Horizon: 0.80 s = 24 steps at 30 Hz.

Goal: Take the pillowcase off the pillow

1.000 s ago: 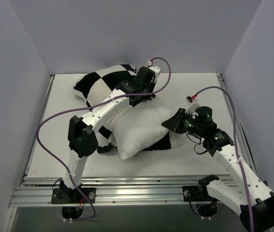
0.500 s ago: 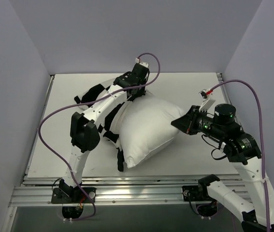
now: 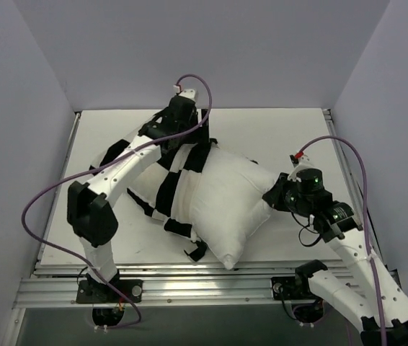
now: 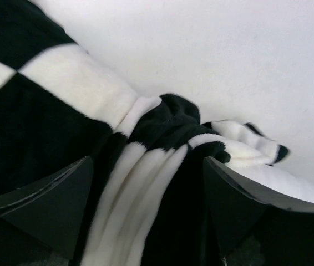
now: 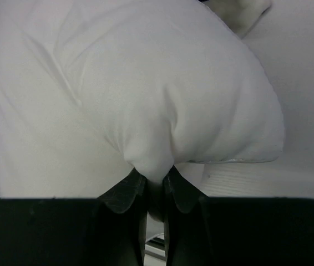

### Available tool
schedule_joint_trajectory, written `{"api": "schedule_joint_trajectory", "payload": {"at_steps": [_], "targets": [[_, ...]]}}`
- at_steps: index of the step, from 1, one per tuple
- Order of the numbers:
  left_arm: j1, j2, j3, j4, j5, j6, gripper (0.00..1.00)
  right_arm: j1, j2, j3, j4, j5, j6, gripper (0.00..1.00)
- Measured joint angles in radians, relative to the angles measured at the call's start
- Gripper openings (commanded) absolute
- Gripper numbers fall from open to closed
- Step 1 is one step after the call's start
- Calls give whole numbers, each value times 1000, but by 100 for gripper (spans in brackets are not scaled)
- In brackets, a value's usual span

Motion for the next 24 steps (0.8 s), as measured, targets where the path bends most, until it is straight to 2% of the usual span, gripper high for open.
{"api": "schedule_joint_trajectory", "payload": {"at_steps": [2, 5, 8, 9, 12, 15, 18, 24], "targets": [[11, -102, -74, 36, 0, -9, 94, 0, 63, -5, 39, 42, -2, 12], [24, -291, -226, 68, 5, -34, 95, -1, 175, 0, 97, 96, -3, 22], [18, -499, -404, 89, 8, -75, 95, -1, 280, 19, 138, 136, -2, 44], [11, -560, -460, 89, 8, -90, 95, -1, 305, 30, 148, 143, -4, 55], [-18, -706, -610, 86, 9, -144, 95, 6, 352, 71, 161, 160, -20, 72], [-47, -798, -754, 74, 26, -212, 91, 26, 359, 119, 160, 169, -49, 80], [-70, -847, -910, 75, 51, -287, 89, 59, 343, 173, 151, 194, -85, 84], [-86, -917, -1128, 95, 92, -425, 86, 121, 256, 264, 110, 253, -152, 87]]}}
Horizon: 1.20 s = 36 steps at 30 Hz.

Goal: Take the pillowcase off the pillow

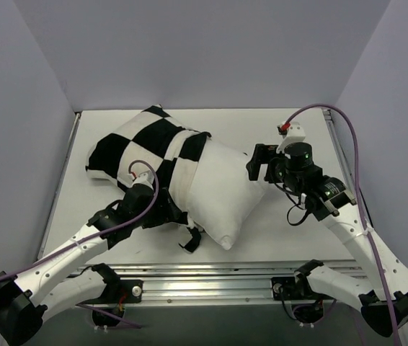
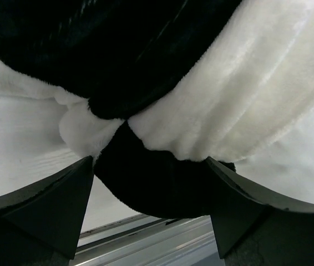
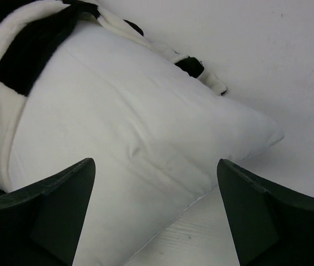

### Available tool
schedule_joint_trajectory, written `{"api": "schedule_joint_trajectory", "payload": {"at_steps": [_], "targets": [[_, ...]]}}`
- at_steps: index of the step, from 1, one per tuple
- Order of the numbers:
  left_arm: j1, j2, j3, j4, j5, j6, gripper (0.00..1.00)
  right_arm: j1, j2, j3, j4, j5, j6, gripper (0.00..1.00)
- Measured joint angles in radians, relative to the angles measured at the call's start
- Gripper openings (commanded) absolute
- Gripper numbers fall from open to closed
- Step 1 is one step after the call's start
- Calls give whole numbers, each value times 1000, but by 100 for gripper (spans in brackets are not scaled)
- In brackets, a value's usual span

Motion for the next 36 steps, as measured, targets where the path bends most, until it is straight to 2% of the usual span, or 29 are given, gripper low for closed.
{"api": "schedule_joint_trajectory", "payload": {"at_steps": [4, 7, 11, 12, 14, 15, 19, 24, 30, 31, 34, 35, 36], "targets": [[-14, -39, -54, 54, 5, -59, 84, 49, -29, 17, -2, -2, -38, 86], [-18, -41, -76, 115, 3, -89, 78, 130, -23, 15, 0, -19, -66, 86], [-18, -19, -95, 190, 4, -114, 59, 259, 10, -1, 6, -24, -91, 88], [-18, -10, -97, 201, 4, -117, 47, 305, 24, -4, 6, -14, -96, 88], [-18, 2, -100, 224, 4, -124, 34, 376, 47, -4, 6, 8, -103, 89], [-18, 4, -102, 233, 5, -124, 23, 425, 61, -4, 7, 27, -109, 89], [-19, 3, -105, 253, 5, -125, 7, 563, 125, 9, -9, 120, -117, 91], [-19, -12, -106, 252, 5, -117, 2, 670, 248, 34, -29, 252, -116, 95], [-20, -23, -106, 248, 4, -109, 2, 690, 368, 31, -30, 392, -110, 95], [-20, -25, -106, 248, 2, -108, 2, 690, 387, 29, -29, 415, -109, 91], [-20, -35, -106, 236, -13, -95, 2, 690, 450, 23, -29, 484, -102, 45], [-19, -39, -105, 226, -23, -90, 2, 690, 465, 18, -26, 500, -93, 16], [-18, -42, -103, 217, -30, -87, 2, 690, 477, 14, -25, 519, -87, 5]]}}
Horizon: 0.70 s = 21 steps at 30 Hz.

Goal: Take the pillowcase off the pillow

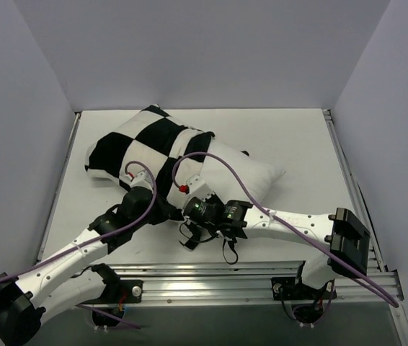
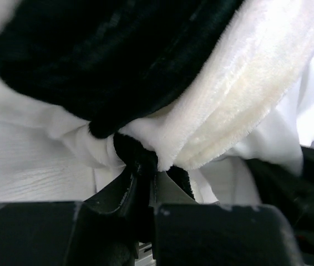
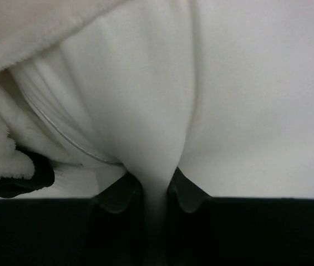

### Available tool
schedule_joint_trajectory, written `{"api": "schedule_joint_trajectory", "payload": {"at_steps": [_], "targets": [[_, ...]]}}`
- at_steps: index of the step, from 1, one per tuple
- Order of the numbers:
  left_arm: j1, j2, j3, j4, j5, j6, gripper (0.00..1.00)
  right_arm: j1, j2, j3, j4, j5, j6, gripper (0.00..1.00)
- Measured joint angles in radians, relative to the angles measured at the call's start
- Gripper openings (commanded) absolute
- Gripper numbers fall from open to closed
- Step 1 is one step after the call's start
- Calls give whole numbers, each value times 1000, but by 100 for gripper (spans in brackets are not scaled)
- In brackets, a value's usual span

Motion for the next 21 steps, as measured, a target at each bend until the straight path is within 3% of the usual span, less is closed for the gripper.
{"api": "schedule_joint_trajectory", "payload": {"at_steps": [1, 9, 21], "targets": [[4, -3, 1, -8, -10, 3, 2, 0, 8, -5, 3, 19, 14, 0], [145, -12, 43, -91, -55, 61, 2, -10, -81, -1, -50, 82, 119, 0], [354, 139, 227, -46, -61, 122, 2, -21, -571, 98, -249, -82, 218, 0]]}}
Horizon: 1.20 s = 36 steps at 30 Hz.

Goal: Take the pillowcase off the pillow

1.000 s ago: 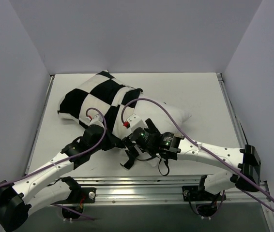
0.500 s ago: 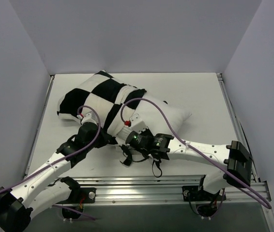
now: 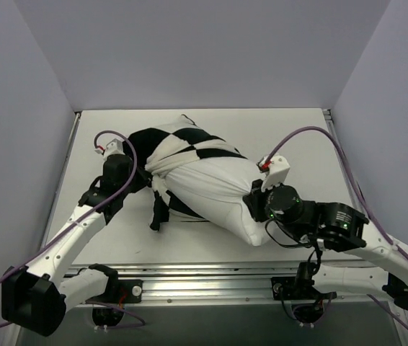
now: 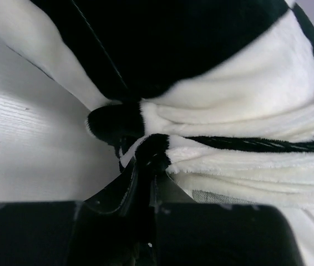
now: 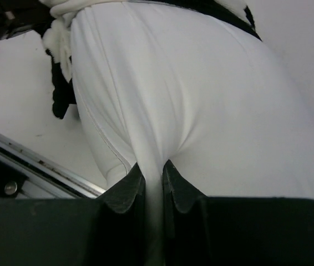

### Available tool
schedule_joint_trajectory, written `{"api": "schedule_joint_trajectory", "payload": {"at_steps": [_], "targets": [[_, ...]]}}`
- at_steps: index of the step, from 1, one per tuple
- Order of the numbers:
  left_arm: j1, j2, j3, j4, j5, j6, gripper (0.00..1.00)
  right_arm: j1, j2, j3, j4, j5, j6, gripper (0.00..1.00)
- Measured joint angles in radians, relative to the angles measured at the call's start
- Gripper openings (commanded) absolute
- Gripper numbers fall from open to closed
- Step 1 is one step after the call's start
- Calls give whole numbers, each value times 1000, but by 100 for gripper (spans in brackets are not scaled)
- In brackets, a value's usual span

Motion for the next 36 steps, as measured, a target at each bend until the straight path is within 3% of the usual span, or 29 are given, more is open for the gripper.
{"api": "schedule_joint_trajectory", "payload": {"at_steps": [5, 8, 9, 12, 13, 16, 18, 20, 24, 27, 32, 36], "targets": [[11, 127, 1, 83, 50, -16, 3, -6, -79, -17, -26, -138, -14, 0], [22, 182, 0, 93, 51, -17, 12, -13, -65, -92, 22, -257, -32, 0], [31, 189, -3, 93, 50, -14, 20, -14, -55, -126, 51, -300, -35, 0], [62, 177, -10, 69, 24, 21, 53, -14, 11, -199, 132, -429, -37, 21], [71, 164, -10, 59, 12, 40, 58, -14, 38, -212, 157, -466, -36, 36], [89, 111, -1, 16, -11, 109, 77, -14, 109, -215, 209, -564, -42, 63], [92, 76, 37, -24, -7, 170, 84, -14, 133, -209, 233, -609, -56, 75], [90, 53, 90, -58, 6, 223, 93, -31, 148, -180, 235, -637, -68, 80], [48, 45, 259, -116, 49, 349, 95, -178, 161, -93, 245, -641, -83, 87], [-66, 92, 423, -142, 58, 479, 97, -341, 150, -76, 258, -627, -82, 90], [-290, 277, 647, -166, 63, 677, 97, -566, 98, -109, 250, -615, -60, 93], [-403, 480, 781, -219, 82, 821, 97, -661, 7, -170, 221, -615, -48, 95]]}}
